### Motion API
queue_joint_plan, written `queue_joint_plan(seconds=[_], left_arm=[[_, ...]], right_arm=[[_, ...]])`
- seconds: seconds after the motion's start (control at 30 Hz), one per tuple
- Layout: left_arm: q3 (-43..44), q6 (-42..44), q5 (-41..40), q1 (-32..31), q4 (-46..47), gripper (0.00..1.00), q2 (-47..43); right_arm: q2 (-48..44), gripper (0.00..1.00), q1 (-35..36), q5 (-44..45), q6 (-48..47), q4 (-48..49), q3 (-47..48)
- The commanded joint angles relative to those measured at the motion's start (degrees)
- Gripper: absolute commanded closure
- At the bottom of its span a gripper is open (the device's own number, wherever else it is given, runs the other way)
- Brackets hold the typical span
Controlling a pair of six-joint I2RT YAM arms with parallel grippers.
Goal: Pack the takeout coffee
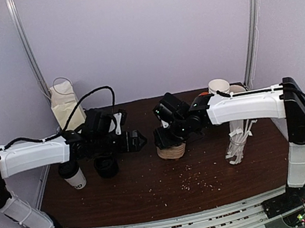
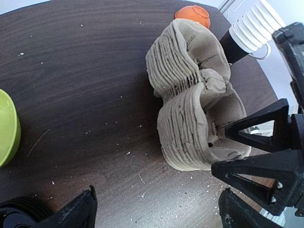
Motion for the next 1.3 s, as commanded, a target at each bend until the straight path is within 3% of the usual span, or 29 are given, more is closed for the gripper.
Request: queue_joint_plan(seconds=[0.0, 0.37, 0.6, 1.13, 1.27], left_arm=[[-2.0, 0.5, -0.7, 0.6, 3.7, 0.08, -2.7], [-4.0, 0.0, 0.5, 0.7, 5.3, 0.09, -2.7], [-3.2, 0.2, 1.2, 0.7, 5.5, 0.09, -1.4], [-2.3, -0.3, 2.5, 0.7, 6.3, 0.1, 0.8], [-1.6, -1.1, 4.9, 0.7, 7.9, 0.1, 2.6]], right_arm=[[1.2, 0.45, -0.4, -0.4, 1.4, -1.7, 2.8], [2.5, 0.69, -0.7, 0.1, 1.4, -3.8, 4.0], [3.4, 0.6, -0.7, -1.5, 0.8, -3.6, 5.0], [2.6, 1.0, -0.8, -1.6, 0.1, -4.5, 5.6], [1.6, 1.0, -0.8, -1.7, 0.4, -5.2, 6.0]])
